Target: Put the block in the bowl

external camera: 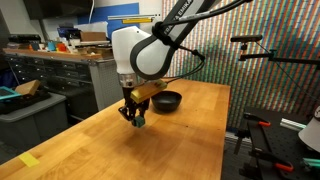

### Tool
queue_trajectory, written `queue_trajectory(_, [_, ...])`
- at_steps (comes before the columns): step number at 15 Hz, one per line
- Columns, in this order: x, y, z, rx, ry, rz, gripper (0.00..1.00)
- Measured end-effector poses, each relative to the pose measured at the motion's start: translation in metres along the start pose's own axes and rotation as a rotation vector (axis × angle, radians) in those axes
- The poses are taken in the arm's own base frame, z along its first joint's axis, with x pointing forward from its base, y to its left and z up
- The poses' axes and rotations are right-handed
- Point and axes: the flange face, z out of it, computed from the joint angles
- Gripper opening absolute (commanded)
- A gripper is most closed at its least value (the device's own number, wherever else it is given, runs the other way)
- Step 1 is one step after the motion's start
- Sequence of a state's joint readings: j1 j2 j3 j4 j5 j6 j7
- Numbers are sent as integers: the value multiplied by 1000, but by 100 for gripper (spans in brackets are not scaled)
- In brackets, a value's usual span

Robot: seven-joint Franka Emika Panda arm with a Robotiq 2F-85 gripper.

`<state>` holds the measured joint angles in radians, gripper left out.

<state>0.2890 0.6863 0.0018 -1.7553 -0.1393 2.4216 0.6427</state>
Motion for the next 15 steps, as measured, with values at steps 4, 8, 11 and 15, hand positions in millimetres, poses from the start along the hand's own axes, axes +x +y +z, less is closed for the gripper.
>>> queue_trajectory(4, [-1,35,-19,-8,26,39,17])
queue_trajectory(8, [-9,72,-36,-10,44,84,17])
queue_trajectory(11, [-16,103,-45,-9,62,143,17])
queue_trajectory(15, [-24,144,-54,-3,84,237,17])
